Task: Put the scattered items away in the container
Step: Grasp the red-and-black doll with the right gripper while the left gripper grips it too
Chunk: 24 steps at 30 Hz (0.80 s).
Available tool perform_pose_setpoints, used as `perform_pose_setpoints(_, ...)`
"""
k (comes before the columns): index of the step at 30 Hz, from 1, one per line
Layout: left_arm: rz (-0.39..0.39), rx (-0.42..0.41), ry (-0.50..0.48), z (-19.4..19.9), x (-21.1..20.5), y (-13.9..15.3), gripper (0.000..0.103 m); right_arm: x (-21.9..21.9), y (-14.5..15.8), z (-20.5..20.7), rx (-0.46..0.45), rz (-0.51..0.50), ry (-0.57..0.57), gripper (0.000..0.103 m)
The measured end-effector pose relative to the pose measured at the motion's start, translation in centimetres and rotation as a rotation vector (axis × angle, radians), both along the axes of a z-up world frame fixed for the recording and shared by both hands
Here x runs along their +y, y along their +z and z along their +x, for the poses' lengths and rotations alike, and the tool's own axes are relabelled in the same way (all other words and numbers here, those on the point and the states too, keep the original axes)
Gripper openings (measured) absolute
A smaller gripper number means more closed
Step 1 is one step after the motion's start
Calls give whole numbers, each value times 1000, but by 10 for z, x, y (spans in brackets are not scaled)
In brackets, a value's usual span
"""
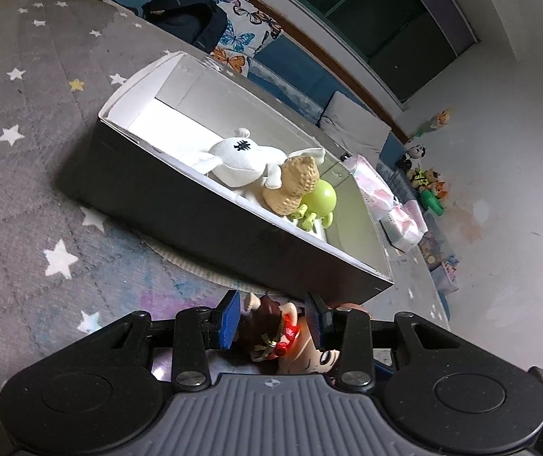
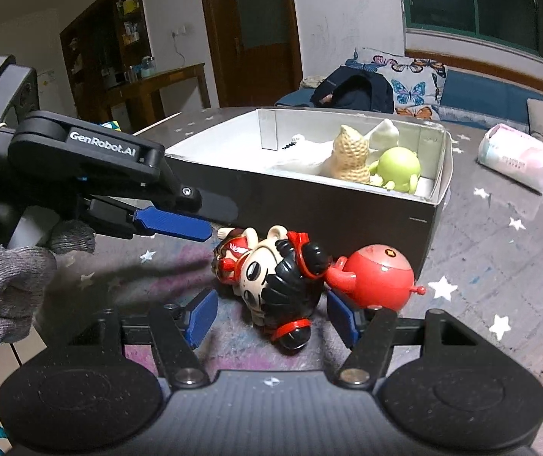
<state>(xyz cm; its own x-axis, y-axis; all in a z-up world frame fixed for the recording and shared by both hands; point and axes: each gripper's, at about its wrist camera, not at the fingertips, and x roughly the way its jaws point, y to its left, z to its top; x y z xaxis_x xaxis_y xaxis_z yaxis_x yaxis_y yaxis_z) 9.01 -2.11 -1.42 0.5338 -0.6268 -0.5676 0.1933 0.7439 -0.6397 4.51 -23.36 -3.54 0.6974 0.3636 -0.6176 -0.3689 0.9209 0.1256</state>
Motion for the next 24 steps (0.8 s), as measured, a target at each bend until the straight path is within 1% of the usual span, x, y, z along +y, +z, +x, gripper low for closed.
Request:
perform_pose_setpoints(4,-10,29,-9,3,-2,-5,40,0,-3,4,13,12,2,65)
perform_pose_setpoints(6,-12,43,-8,4,-3,-8,40,0,-5,7,18,16,-2,62)
perform_pose_setpoints(11,-24,70,-7,6,-3,-14,40,-2,-8,11,31,37,-15,59)
perform_pose_setpoints(18,-29,76,-4,8,-2,-17,40,-2,-11,16,38,42,-28,56)
perform_pose_setpoints(22,-15,69,-12,8,-4,-16,40,-2,-11,17,40,43,-41,52)
perform_pose_setpoints(24,-8,65,-16,9,-5,-16,40,-3,-11,18,44,50,-44,52)
